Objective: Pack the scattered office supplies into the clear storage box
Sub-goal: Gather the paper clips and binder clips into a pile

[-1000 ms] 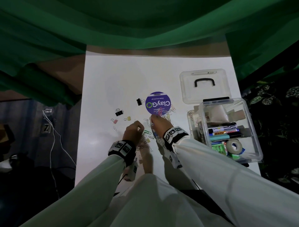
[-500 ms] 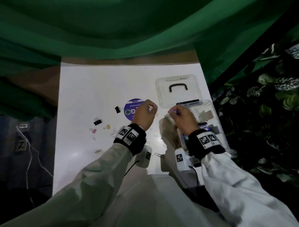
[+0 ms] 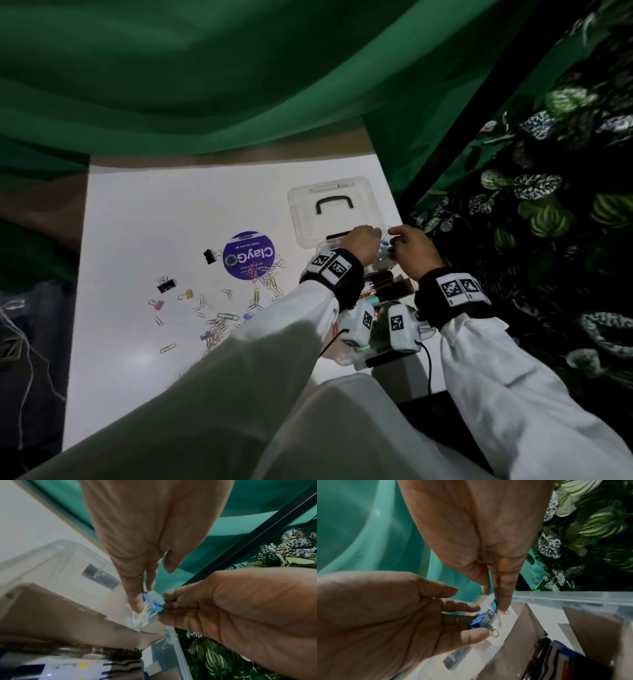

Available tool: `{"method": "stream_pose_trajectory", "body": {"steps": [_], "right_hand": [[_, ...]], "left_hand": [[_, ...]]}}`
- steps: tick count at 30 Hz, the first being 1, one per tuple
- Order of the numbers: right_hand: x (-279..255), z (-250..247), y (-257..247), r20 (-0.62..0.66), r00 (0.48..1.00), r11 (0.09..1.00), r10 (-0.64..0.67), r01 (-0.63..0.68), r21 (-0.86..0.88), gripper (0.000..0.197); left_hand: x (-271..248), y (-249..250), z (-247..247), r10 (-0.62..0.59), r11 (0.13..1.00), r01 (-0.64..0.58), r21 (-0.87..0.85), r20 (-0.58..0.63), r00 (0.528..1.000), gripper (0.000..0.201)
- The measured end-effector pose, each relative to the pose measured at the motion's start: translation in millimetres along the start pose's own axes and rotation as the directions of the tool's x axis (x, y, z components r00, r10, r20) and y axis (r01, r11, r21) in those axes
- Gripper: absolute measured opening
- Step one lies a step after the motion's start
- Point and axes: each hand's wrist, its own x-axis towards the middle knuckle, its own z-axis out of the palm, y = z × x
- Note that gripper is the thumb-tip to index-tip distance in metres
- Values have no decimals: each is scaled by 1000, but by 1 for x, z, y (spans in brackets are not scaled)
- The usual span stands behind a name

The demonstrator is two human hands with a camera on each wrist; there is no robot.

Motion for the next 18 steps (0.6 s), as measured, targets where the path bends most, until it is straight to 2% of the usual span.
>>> {"method": "stream_pose_trajectory", "body": {"steps": [2, 4, 7, 9, 11, 13, 15, 17, 18], "right_hand": [[-14, -2, -15, -2, 1000, 998, -19, 19, -58, 38], [-24, -1, -27, -22, 997, 987, -78, 74, -143, 37], [-39, 10, -45, -56, 976, 969, -211, 201, -145, 29], [-46, 25, -58, -70, 949, 945, -309, 298, -132, 27], [-54, 44, -74, -24, 934, 930, -356, 351, -110, 25], [-62, 71, -92, 80, 909, 906, -409, 415, -83, 22], [-67, 105, -107, 207, 868, 873, -451, 477, -102, 20], [-66, 144, -120, 328, 824, 840, -463, 526, -134, 21], [-64, 163, -126, 386, 803, 823, -455, 544, -161, 24]], "left_hand": [[-3, -7, 0, 43, 998, -43, -38, 9, 999, 30], [-8, -17, -6, 132, 989, -135, -53, -56, 990, 24], [-22, -35, -30, 85, 938, -119, -326, -117, 989, 15], [-33, -48, -59, 68, 931, -134, -339, -199, 978, 15], [-37, -74, -94, 37, 938, -144, -315, -321, 946, 17], [-38, -106, -133, 26, 961, -152, -230, -473, 881, 20], [-42, -139, -172, 60, 995, -97, -25, -630, 774, 21], [-47, -173, -211, 90, 987, 36, 158, -721, 688, 25], [-50, -192, -230, 88, 963, 132, 235, -738, 669, 26]]}}
